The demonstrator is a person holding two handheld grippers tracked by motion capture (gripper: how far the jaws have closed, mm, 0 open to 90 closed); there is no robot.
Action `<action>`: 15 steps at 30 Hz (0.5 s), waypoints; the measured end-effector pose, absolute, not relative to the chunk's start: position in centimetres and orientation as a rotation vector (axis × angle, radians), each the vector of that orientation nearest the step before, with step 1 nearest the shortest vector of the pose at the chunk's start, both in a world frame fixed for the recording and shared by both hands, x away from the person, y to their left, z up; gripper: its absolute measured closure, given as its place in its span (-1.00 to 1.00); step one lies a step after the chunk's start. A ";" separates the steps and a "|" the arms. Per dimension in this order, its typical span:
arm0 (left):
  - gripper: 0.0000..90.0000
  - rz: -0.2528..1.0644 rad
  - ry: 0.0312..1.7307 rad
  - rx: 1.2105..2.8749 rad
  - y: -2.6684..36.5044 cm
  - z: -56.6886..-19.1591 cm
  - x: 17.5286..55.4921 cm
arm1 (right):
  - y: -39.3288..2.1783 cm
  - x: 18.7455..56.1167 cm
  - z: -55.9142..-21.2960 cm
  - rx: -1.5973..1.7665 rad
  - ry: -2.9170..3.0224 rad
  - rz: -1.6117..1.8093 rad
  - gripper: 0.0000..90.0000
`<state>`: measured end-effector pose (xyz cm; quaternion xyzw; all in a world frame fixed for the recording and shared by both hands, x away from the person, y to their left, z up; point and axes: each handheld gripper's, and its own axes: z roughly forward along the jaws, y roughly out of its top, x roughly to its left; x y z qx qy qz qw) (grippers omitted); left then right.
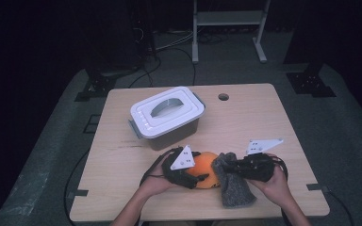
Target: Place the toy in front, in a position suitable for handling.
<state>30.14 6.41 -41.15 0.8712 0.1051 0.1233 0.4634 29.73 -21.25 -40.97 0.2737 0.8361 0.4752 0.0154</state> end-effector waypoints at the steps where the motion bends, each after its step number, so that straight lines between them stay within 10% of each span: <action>1: -0.62 0.271 0.273 2.136 6.6 -41.0 30.2 | -21.1 29.7 -41.2 0.853 2.611 1.478 0.77; 15: -0.38 0.225 0.236 2.169 7.6 -41.0 29.9 | -20.0 29.2 -40.3 0.790 2.607 1.501 0.76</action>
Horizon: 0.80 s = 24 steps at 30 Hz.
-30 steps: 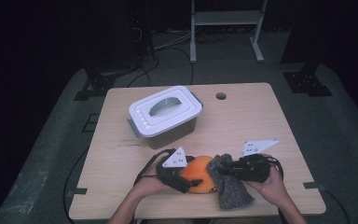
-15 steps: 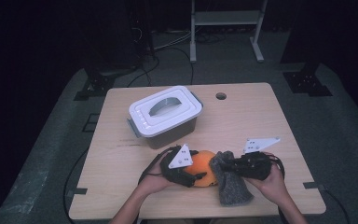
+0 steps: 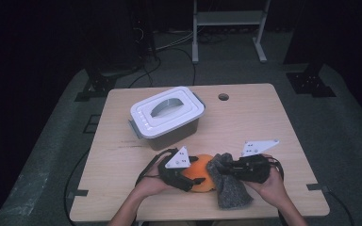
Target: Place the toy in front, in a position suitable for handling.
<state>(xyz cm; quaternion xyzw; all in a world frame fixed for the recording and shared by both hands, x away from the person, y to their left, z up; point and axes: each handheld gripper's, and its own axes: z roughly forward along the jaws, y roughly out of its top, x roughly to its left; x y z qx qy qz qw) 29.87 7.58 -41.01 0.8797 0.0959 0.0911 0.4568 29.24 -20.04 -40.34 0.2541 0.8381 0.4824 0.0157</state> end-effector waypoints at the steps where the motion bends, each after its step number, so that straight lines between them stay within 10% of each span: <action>1: -0.38 0.220 0.235 2.171 7.7 -41.0 29.9 | -20.1 29.4 -40.7 0.795 2.617 1.497 0.76; 17: -0.39 0.195 0.230 2.168 8.6 -41.3 29.8 | -20.5 29.7 -40.9 0.828 2.607 1.565 0.75; 24: -0.78 0.148 0.264 2.199 8.2 -40.5 30.1 | -19.3 29.2 -41.8 0.772 2.702 1.521 0.75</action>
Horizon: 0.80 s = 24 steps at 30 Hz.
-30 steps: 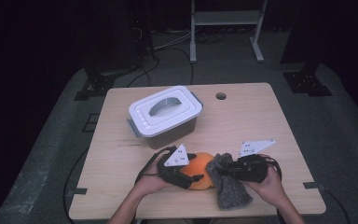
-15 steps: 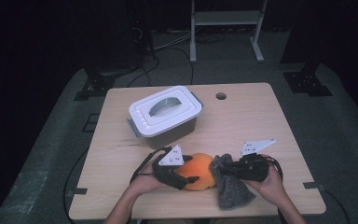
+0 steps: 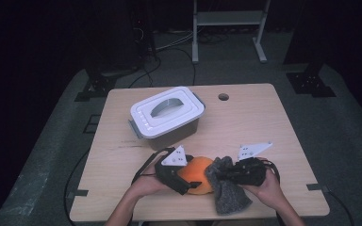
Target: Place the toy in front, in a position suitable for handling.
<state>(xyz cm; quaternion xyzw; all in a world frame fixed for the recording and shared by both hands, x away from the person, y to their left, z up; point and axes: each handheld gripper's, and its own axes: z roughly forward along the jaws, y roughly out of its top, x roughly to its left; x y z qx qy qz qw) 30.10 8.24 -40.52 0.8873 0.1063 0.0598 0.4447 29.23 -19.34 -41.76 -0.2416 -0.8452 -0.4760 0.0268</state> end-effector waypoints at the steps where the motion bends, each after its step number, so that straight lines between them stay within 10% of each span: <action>1: -0.81 0.140 0.277 2.207 8.2 -40.6 30.2 | -19.2 29.1 -41.8 -0.732 -2.617 -1.461 0.75; 6: -0.83 0.066 0.311 2.226 8.3 -41.5 30.7 | -18.9 29.0 -41.9 -0.711 -2.627 -1.443 0.75; 15: -0.21 0.233 0.219 2.104 7.5 -41.3 29.9 | -20.9 29.5 -40.8 -0.804 -2.616 -1.507 0.77; 24: -0.57 0.190 0.231 2.136 6.9 -41.4 30.0 | -20.7 29.6 -41.0 -0.810 -2.590 -1.533 0.76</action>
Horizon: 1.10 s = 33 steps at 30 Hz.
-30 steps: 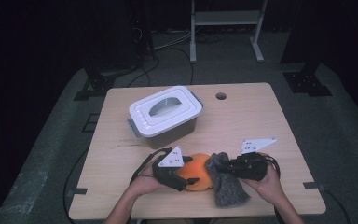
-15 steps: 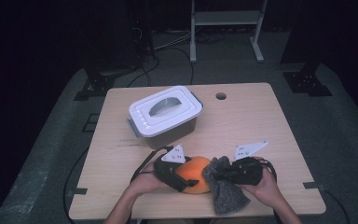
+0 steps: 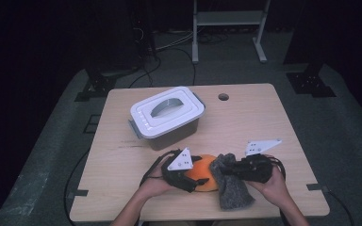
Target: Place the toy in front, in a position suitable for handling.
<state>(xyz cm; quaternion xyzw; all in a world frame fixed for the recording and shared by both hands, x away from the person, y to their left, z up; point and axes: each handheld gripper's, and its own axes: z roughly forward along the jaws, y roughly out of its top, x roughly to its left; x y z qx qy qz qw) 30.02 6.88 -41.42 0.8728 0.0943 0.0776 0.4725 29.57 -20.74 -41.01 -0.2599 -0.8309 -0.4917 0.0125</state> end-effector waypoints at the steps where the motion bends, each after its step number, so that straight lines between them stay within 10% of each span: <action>1: -0.63 0.179 0.244 2.140 7.0 -41.3 30.1 | -20.4 29.5 -41.2 -0.795 -2.594 -1.515 0.76; 24: -0.66 0.104 0.295 2.181 8.5 -42.5 30.9 | -21.6 29.7 -41.5 -0.850 -2.583 -1.509 0.76; 33: -0.95 0.089 0.308 2.235 7.7 -42.0 30.9 | -20.1 29.4 -42.1 -0.751 -2.616 -1.427 0.75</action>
